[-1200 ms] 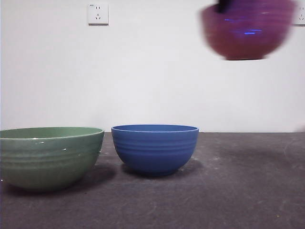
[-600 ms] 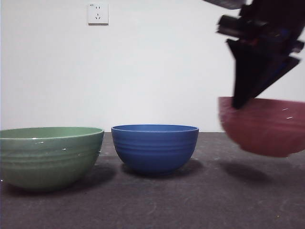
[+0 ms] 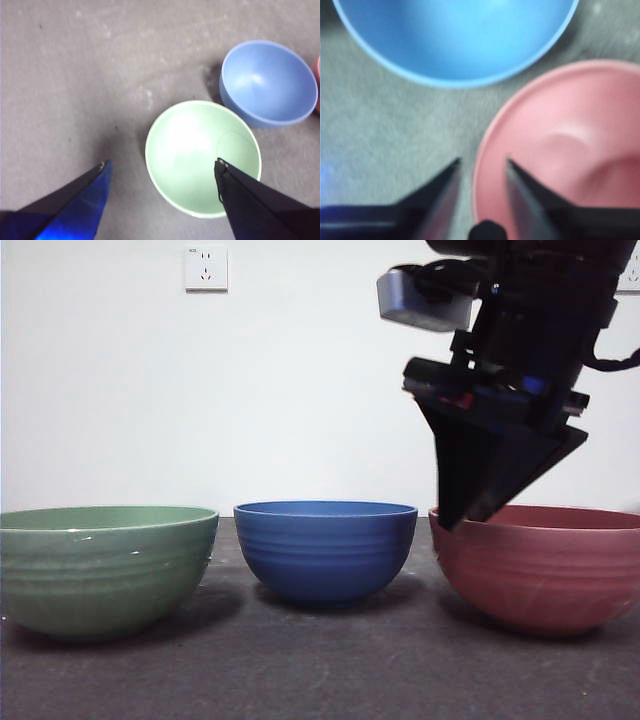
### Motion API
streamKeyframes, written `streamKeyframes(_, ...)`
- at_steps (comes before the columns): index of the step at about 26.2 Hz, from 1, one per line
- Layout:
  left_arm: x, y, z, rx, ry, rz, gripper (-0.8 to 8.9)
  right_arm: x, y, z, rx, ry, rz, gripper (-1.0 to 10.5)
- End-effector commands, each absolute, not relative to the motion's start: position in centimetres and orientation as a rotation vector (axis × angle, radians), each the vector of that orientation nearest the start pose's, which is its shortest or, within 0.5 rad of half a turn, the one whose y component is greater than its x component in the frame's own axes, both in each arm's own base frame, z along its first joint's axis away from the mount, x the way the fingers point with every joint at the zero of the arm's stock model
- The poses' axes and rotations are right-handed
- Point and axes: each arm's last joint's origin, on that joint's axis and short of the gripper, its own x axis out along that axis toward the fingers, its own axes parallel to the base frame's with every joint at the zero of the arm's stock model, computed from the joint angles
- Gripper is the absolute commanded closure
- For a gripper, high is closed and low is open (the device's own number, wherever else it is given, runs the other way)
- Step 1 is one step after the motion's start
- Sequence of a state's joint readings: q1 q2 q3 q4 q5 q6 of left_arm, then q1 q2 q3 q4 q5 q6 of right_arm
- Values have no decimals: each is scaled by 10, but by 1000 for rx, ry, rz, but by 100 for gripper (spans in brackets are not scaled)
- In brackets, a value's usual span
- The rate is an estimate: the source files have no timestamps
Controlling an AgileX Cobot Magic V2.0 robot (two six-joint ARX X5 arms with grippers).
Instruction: Pick up the green bowl on the top,put the green bowl on the left,pick up the red bowl in the middle,put the red bowl on the right
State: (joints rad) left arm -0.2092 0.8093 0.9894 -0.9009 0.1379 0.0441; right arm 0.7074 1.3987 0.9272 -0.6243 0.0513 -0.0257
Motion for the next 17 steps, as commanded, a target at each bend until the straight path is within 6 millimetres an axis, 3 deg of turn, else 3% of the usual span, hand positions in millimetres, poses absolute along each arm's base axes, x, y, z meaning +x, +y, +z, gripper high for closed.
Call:
streamKeyframes(1, 138, -33, 336, 70, 682, -348, 468, 199, 169, 239, -385, 905, 618, 707)
streamKeyframes(3, 141, -34, 339, 68, 637, -351, 468, 196, 165, 264, -317, 736, 628, 710)
streamKeyframes(6, 146, -35, 347, 60, 542, -359, 473, 194, 147, 303, -207, 495, 592, 834)
streamKeyframes(7, 147, -36, 350, 55, 509, -376, 536, 193, 137, 313, -177, 433, 565, 898)
streamKeyframes(9, 149, -37, 353, 51, 467, -393, 827, 191, 117, 328, -129, 366, 502, 963)
streamKeyframes(10, 149, -37, 354, 50, 460, -397, 821, 189, 107, 332, -96, 351, 463, 963)
streamKeyframes(12, 149, -37, 350, 51, 465, -396, 821, 184, 88, 331, -72, 320, 396, 963)
streamKeyframes(17, 137, -34, 322, 24, 424, -391, 821, 160, 64, 296, 42, 257, 323, 963)
